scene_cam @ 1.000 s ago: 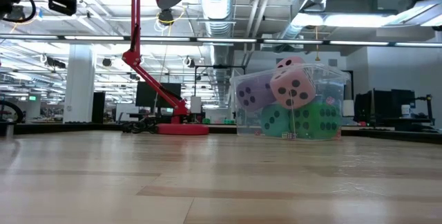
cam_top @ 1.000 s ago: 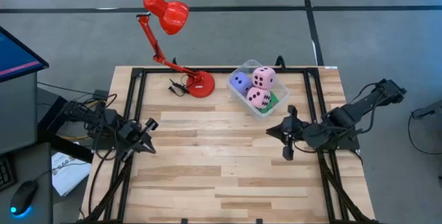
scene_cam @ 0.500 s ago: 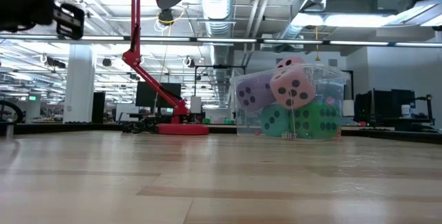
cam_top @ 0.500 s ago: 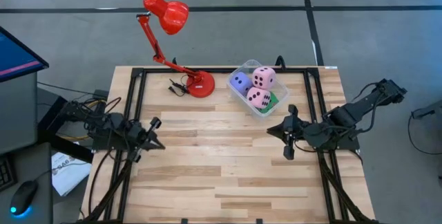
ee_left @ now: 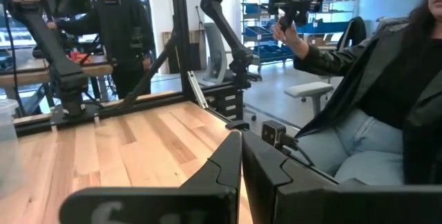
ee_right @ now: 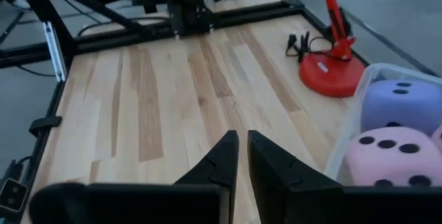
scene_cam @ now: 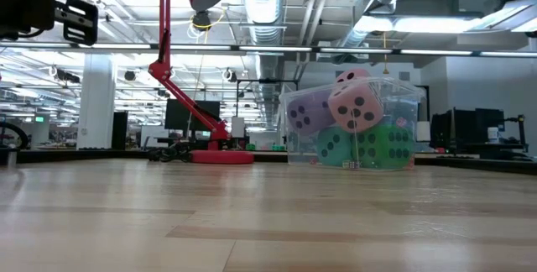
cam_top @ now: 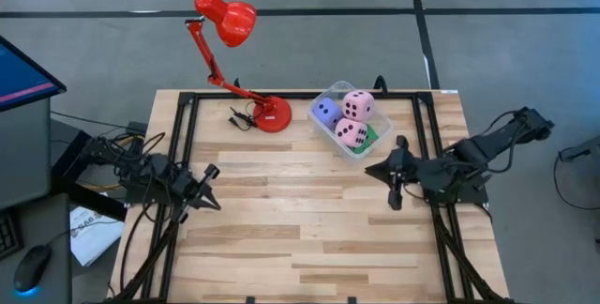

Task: Pick & Place Dice
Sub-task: Return to Home Position

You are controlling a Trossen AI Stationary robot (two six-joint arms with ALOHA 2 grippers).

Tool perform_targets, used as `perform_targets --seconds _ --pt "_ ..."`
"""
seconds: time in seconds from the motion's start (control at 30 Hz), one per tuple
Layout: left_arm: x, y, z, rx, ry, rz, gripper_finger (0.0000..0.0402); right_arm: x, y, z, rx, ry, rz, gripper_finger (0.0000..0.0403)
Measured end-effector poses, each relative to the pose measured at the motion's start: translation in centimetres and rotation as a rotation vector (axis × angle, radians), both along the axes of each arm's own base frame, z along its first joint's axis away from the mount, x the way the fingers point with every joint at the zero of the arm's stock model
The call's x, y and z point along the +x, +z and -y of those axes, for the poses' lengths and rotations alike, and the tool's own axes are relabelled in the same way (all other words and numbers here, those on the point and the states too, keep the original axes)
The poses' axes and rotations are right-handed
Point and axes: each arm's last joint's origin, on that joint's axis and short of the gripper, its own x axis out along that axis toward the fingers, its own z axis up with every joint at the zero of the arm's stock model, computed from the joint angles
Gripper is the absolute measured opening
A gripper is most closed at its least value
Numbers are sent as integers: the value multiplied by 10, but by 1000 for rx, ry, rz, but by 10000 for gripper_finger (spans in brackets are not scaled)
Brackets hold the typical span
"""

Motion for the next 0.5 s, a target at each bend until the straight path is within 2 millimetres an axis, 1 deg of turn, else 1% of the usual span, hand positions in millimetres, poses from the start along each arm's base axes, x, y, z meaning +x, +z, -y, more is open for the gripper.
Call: perform_targets --seconds 0.13,0.2,0.3,0.5 --pt "0 0 0 1 0 -1 1 -5 7 5 -7 12 59 31" --pt "0 0 0 1 0 -1 1 -7 6 6 -21 46 95 31" --pt "0 0 0 1 0 -1 1 -8 -4 6 -42 88 146 31" --pt "0 0 0 2 0 -1 1 -15 -33 9 -20 186 235 31"
